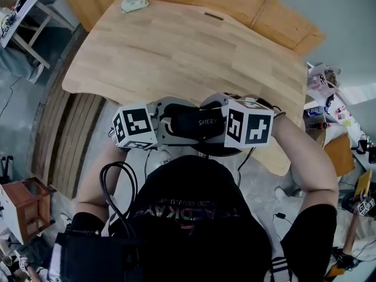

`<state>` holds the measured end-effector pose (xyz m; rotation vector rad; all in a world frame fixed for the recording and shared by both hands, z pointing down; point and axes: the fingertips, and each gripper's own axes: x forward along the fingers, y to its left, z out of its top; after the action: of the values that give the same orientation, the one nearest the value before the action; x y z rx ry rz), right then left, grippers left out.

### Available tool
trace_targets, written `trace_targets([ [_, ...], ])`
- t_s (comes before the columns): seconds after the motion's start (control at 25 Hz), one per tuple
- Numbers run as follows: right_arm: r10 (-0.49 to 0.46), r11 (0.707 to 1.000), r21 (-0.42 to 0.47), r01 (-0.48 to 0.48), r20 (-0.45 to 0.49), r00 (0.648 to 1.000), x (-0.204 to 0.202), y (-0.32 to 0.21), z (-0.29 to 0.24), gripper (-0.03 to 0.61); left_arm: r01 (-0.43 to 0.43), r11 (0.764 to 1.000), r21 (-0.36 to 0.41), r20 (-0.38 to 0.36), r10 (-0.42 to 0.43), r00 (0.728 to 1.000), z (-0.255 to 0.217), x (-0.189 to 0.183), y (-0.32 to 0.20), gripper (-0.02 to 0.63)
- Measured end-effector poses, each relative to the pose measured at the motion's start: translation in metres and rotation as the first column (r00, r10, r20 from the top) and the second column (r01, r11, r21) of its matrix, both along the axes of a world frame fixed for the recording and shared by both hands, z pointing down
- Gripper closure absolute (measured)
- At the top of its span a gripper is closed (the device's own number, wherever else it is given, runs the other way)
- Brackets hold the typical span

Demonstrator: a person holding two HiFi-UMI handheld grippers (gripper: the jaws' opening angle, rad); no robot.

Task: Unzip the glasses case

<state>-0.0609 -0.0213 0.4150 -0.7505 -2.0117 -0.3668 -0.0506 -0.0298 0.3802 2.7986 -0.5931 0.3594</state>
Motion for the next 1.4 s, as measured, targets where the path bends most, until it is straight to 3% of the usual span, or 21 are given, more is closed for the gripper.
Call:
trace_targets([
  [0.2,0.081,0.996,0.022,-0.084,0.115,0.99,-0.011,-0.032,-0.02,0.224,0.116,0.993,0.004,-0.069,-0.115,0.991,-0.011,-0.024,-0.014,0.275],
  [0.28,0.153,0.987,0.022,-0.162,0.214,0.965,-0.015,-0.051,-0.036,0.224,0.178,0.984,-0.001,-0.105,-0.177,0.978,-0.017,-0.037,-0.021,0.275],
  [0.4,0.279,0.953,-0.011,-0.304,0.43,0.859,-0.02,-0.073,-0.072,0.225,0.265,0.964,-0.024,-0.147,-0.265,0.953,-0.027,-0.06,-0.03,0.275],
  [0.52,0.283,0.93,0.025,-0.365,0.584,0.761,-0.02,-0.077,-0.095,0.256,0.328,0.944,-0.038,-0.142,-0.33,0.933,-0.032,-0.08,-0.035,0.275],
  [0.64,0.317,0.911,-0.002,-0.413,0.645,0.695,-0.025,-0.06,-0.091,0.389,0.368,0.929,-0.048,-0.14,-0.371,0.918,-0.039,-0.094,-0.039,0.275],
  [0.8,0.366,0.887,-0.042,-0.46,0.673,0.642,-0.039,-0.037,-0.076,0.446,0.395,0.918,-0.043,-0.107,-0.398,0.911,-0.049,-0.103,-0.046,0.275],
  [0.96,0.403,0.845,-0.084,-0.529,0.749,0.525,-0.051,-0.031,-0.075,0.451,0.428,0.902,-0.053,-0.08,-0.432,0.899,-0.051,-0.109,-0.056,0.275],
  [1.0,0.405,0.836,-0.08,-0.543,0.758,0.511,-0.053,-0.032,-0.075,0.451,0.436,0.898,-0.057,-0.077,-0.439,0.895,-0.051,-0.109,-0.058,0.275],
  [1.4,0.447,0.793,-0.073,-0.605,0.745,0.496,-0.062,-0.05,-0.067,0.457,0.489,0.867,-0.099,-0.065,-0.496,0.866,-0.048,-0.107,-0.073,0.275],
])
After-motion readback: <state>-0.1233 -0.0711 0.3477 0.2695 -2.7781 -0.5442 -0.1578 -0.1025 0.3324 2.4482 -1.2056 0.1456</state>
